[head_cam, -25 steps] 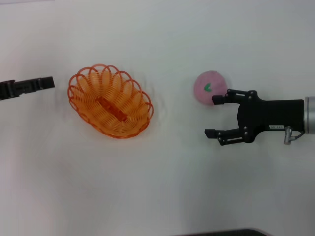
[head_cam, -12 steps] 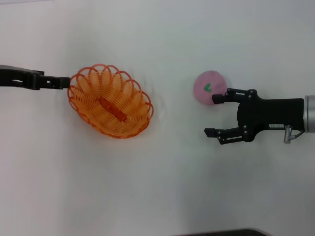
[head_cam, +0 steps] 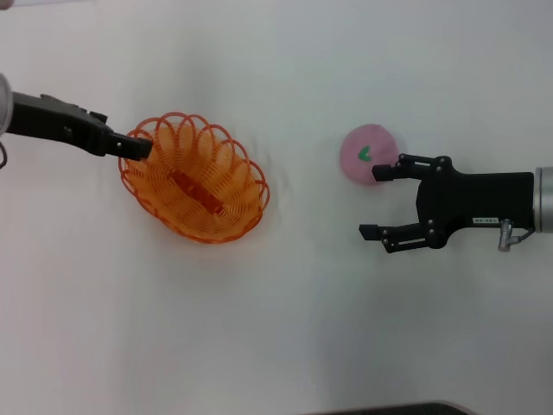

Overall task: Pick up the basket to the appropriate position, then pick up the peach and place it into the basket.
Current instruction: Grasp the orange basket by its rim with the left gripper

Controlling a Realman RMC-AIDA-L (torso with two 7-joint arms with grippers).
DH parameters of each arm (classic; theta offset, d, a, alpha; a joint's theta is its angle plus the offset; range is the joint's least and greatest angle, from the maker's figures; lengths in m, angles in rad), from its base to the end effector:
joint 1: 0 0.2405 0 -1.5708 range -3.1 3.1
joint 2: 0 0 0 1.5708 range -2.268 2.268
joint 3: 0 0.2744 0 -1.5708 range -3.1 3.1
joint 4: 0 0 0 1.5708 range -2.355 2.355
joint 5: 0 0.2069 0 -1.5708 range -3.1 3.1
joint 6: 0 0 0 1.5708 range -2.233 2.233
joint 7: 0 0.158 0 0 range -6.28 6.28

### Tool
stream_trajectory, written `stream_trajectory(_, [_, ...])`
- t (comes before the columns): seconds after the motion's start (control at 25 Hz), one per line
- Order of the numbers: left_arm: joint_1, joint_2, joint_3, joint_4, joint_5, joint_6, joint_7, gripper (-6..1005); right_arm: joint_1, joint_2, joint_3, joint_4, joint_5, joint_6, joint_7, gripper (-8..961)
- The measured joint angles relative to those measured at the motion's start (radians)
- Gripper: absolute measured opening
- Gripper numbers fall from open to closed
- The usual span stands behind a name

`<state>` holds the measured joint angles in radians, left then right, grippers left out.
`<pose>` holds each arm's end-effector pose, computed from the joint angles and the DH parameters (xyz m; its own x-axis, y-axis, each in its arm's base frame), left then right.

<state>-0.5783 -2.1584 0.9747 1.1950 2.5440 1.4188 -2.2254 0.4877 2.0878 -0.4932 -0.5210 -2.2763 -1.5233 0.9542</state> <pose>-0.2412 0.3817 -0.0075 0.7463 0.6605 0.0823 0.6301 -0.6611 -0.4073 0.3211 0.2998 -0.0479 0.9176 -0.1879 -0.3502 -0.2826 -0.9281 -0.2426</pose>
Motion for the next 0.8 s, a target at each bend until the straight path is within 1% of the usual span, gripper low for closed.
stream_trajectory(0.2, [-0.032, -0.002, 0.056, -0.013, 0.051, -0.014, -0.001, 849, 0.0, 0.0, 0.0, -0.001, 0.0, 0.0, 0.0, 941])
stream_trajectory(0.28, [-0.053, -0.002, 0.07, -0.036, 0.069, -0.021, 0.0, 844, 0.0, 0.0, 0.0, -0.001, 0.0, 0.0, 0.0, 941])
stream_trajectory(0.48, [-0.071, 0.002, 0.095, -0.057, 0.078, -0.036, 0.006, 832, 0.0, 0.0, -0.001, 0.0, 0.0, 0.0, 0.0, 941])
stream_trajectory(0.6, [-0.082, 0.0, 0.099, -0.062, 0.094, -0.052, 0.005, 824, 0.003, 0.0, -0.001, 0.002, 0.0, 0.001, 0.0, 940])
stream_trajectory(0.8, [-0.112, -0.001, 0.106, -0.113, 0.125, -0.069, 0.006, 812, 0.005, 0.001, -0.001, 0.004, 0.0, 0.001, 0.0, 940])
